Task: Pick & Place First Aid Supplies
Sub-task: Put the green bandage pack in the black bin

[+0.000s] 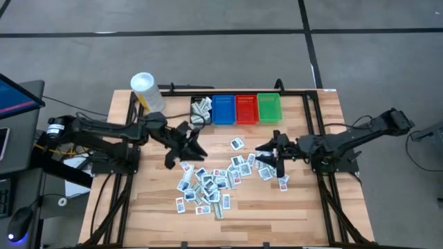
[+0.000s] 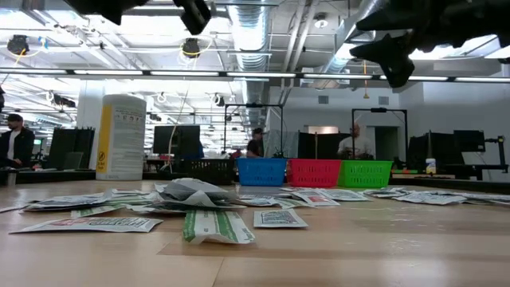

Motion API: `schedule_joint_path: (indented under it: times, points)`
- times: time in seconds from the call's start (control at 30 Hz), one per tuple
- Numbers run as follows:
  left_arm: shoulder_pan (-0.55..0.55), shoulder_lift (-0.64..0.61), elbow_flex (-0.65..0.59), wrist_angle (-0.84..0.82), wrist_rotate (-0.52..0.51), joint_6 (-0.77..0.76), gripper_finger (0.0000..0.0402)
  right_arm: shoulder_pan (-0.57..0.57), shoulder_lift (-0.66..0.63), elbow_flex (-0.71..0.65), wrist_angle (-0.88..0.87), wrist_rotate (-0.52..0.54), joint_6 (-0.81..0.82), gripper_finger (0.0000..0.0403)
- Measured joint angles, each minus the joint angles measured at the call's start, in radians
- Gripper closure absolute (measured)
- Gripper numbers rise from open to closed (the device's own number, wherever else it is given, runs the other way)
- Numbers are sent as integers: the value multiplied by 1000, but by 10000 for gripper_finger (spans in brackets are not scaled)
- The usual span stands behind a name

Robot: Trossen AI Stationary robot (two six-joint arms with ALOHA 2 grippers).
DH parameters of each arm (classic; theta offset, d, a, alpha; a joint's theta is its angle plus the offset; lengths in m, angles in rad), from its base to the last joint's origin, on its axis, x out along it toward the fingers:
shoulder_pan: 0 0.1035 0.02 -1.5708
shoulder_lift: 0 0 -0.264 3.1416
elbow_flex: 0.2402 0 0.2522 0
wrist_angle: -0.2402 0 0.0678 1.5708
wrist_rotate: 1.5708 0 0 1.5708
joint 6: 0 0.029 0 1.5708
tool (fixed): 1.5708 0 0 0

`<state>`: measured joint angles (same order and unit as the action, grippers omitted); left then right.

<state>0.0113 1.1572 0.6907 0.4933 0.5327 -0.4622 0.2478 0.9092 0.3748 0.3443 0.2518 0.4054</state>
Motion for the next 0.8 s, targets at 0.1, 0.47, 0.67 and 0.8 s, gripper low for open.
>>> schedule_joint_path:
  times: [0.1,0.47,0.67,0.8]
  points:
    - [-42,-2,0,-1,0,0,294,-14,19,9,-3,-48,-18,203]
    - [-70,-61,0,-97,-1,-17,294,-33,61,135,-174,-187,-180,203]
    - [-70,-136,-1,-303,-19,-8,294,-25,62,172,-428,-229,-173,203]
    - [-70,-174,-1,-395,-100,31,294,-7,62,174,-485,-229,-171,203]
